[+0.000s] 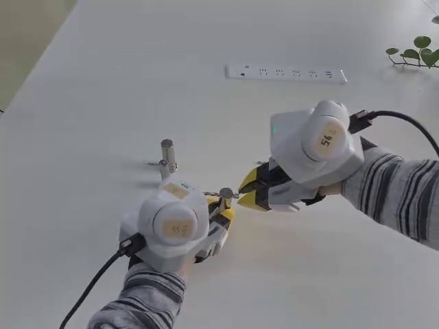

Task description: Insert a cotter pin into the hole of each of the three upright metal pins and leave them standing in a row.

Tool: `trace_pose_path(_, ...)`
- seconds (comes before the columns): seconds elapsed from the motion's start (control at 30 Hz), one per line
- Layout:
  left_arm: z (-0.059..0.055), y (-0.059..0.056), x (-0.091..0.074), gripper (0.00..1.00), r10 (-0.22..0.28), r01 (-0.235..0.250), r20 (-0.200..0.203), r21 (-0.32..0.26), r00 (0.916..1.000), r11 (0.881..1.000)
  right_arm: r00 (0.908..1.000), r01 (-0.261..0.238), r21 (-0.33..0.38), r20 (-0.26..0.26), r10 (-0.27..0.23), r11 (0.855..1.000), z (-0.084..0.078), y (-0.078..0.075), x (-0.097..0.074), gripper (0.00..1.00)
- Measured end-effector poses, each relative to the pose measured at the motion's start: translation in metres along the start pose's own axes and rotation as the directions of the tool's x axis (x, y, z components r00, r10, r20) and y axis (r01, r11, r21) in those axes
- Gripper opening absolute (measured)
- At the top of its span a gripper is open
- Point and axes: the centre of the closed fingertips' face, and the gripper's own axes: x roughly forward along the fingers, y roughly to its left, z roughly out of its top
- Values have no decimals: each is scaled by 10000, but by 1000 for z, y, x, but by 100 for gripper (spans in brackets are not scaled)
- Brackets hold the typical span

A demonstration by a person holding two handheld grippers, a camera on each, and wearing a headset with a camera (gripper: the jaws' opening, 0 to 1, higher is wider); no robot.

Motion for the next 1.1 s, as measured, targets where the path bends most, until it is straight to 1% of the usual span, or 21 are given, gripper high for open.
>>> trace_pose_path(0.03, 0, 0, -1, 13, -51, 51, -14, -10, 10000, 10000, 10000, 45, 42, 79, -46, 10000, 2, -1, 0, 9)
trace_pose_path(0.1, 0, 1, -4, 20, -88, 89, -15, 50, 10000, 9999, 9997, 1, 143, 229, -5, 9999, 6, -1, 1, 10)
trace_pose_path(0.13, 0, 1, -6, 22, -99, 99, -33, 105, 9999, 9999, 9997, -30, 174, 262, 26, 9998, 7, -1, 2, 10)
trace_pose_path(0.2, -1, 4, -10, 23, -71, 72, -59, 126, 10000, 9999, 9995, -43, 198, 322, 36, 9998, 10, -1, 4, 10)
trace_pose_path(0.3, -2, 5, -15, 27, -79, 78, -101, -33, 9999, 10000, 9986, -203, 332, 491, 187, 9992, 16, 2, 8, 12)
trace_pose_path(0.37, 0, 6, -21, 30, -53, 53, -31, -24, 10000, 10000, 9985, -283, 414, 482, 263, 9987, 18, 2, 13, 12)
trace_pose_path(0.43, 2, 5, -24, 33, -85, 85, 24, -163, 10000, 9998, 9985, -311, 468, 459, 290, 9984, 19, 2, 16, 12)
trace_pose_path(0.53, 5, 4, -31, 36, -136, 140, 165, -275, 9998, 9995, 9974, -494, 633, 564, 458, 9968, 23, 3, 20, 11)
trace_pose_path(0.73, 8, 6, -43, 41, -36, 42, 292, -203, 9996, 9998, 9979, -536, 555, 381, 515, 9970, 23, 5, 24, 11)
trace_pose_path(0.83, 11, 7, -50, 44, -8, 14, 369, -181, 9993, 9998, 9981, -555, 563, 287, 540, 9969, 18, 6, 30, 11)
trace_pose_path(0.9, 12, 10, -53, 47, 31, -28, 389, -87, 9992, 10000, 9982, -549, 595, 262, 534, 9967, 18, 5, 30, 11)
trace_pose_path(1.1, 17, 13, -60, 55, -48, 46, 491, 42, 9988, 10000, 9980, -587, 723, 269, 569, 9957, 18, 3, 30, 9)
